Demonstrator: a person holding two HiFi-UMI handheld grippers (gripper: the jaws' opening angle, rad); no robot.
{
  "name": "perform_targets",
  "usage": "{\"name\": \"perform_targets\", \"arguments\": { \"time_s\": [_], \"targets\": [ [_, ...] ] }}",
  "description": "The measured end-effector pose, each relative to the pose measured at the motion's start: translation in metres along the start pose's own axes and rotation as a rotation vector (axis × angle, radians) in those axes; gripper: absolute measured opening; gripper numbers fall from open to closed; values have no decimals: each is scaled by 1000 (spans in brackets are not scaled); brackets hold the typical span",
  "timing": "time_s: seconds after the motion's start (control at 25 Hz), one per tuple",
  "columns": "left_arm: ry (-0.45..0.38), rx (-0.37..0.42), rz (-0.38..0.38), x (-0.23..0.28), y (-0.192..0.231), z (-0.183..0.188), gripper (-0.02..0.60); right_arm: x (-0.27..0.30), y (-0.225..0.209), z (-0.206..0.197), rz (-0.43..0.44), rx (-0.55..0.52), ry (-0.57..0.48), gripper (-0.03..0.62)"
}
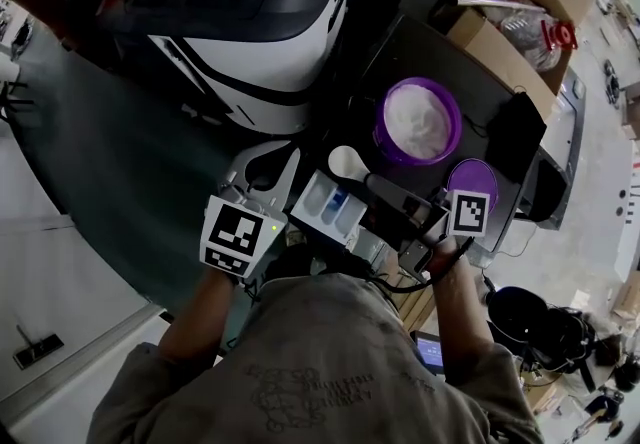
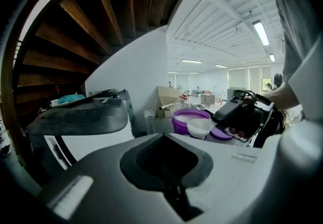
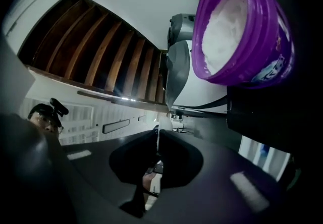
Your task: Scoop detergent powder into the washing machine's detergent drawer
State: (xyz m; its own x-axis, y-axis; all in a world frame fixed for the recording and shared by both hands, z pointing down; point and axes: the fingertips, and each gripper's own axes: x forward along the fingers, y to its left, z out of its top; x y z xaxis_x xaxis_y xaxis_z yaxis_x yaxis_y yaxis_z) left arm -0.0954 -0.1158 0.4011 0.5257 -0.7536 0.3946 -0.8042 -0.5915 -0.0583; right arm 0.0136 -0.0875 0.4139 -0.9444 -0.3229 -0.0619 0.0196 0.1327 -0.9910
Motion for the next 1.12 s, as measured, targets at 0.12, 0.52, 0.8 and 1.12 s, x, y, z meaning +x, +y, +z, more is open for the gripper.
{"name": "perform_targets", "arguments": {
  "time_s": [0.12,0.52,0.8,1.12],
  "targets": [
    [23,-11,3,-3,3,-14,0,7,-11,-12,-20,-12,35,35],
    [109,-47,3,-7,11,-59,0,14,-58,-36,-151,-12,95,36],
    [169,-73,2,-8,16,-90,0,18,-88,-58,-292,-88,167,37],
    [207,-75,-8,-8,13,-109,0,10,-138,-84,-511,-279,327,37]
  ]
}}
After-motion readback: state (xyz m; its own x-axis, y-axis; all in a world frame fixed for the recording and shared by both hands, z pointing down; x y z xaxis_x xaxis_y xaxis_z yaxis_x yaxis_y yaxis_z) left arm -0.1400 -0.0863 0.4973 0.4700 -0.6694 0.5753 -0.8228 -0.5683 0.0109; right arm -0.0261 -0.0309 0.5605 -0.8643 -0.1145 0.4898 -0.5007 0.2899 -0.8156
